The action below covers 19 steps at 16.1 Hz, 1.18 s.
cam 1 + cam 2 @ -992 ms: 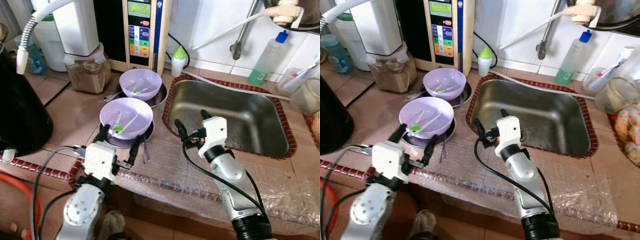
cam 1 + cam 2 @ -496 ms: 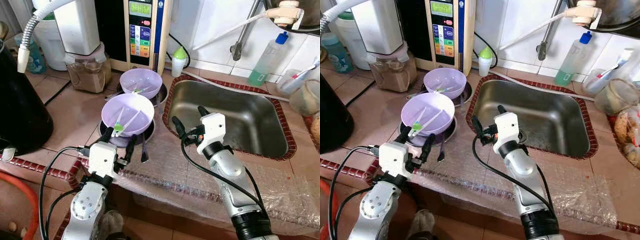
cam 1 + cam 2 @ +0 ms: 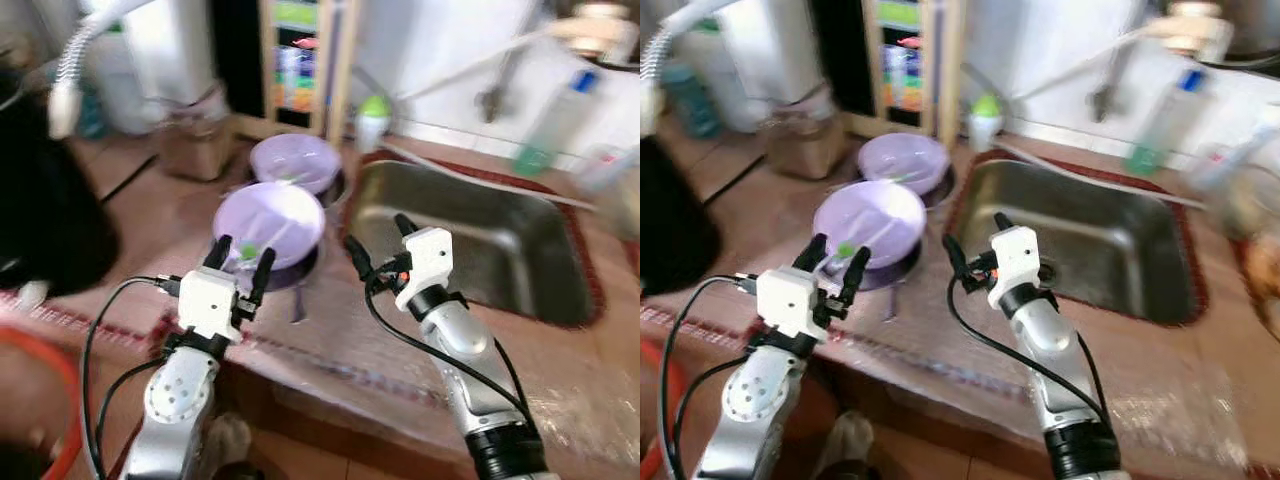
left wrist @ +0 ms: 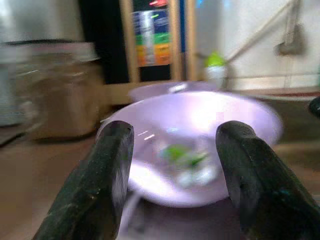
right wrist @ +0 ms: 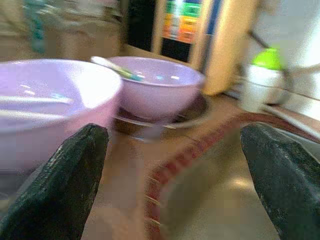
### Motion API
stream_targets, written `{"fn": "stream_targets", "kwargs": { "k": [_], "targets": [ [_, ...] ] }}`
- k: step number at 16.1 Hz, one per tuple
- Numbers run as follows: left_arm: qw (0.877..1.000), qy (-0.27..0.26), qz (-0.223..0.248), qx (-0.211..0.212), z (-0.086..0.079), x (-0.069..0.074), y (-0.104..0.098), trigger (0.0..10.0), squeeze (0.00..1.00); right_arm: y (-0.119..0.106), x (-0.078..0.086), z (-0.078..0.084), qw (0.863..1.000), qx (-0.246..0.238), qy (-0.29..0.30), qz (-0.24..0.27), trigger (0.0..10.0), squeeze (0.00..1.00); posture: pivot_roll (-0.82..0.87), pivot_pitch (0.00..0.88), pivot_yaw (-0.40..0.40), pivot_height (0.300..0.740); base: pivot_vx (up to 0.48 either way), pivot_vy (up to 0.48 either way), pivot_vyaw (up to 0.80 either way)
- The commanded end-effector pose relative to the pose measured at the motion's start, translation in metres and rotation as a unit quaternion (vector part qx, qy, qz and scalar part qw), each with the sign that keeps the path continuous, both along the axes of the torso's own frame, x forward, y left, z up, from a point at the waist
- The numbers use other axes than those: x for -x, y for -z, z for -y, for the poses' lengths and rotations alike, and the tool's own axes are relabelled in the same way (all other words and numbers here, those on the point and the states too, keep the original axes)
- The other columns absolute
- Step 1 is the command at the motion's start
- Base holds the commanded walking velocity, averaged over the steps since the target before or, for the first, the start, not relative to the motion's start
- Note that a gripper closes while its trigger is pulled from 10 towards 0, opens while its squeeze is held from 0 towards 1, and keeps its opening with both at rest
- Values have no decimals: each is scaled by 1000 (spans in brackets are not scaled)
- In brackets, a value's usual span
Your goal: Kitchen organization
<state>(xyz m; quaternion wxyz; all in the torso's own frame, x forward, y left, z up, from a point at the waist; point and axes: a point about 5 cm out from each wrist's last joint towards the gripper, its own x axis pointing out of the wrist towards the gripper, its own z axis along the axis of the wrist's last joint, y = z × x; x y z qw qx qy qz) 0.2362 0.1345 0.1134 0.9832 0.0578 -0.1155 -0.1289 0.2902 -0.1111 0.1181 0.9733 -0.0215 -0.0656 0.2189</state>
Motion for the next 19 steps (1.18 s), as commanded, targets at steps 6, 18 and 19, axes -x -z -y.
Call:
{"fn": "stream_targets", "kwargs": {
  "k": [6, 18, 19],
  "targets": [
    [1000, 4, -5, -1, 2, -5, 4, 8784, 0, 0, -1, 7, 1000, 2, 7, -5, 10000, 0, 73, 0, -41, 740, 0, 0, 0],
    [1000, 12, -6, 8, 1, -21, 8, 0, 0, 1, 0, 8, 1000, 3, 9, -6, 10000, 0, 56, 0, -28, 740, 0, 0, 0],
    [1000, 11, -6, 8, 1, -21, 8, 0, 0, 2, 0, 7, 1000, 3, 7, -8, 10000, 0, 56, 0, -28, 740, 0, 0, 0]
  ]
}}
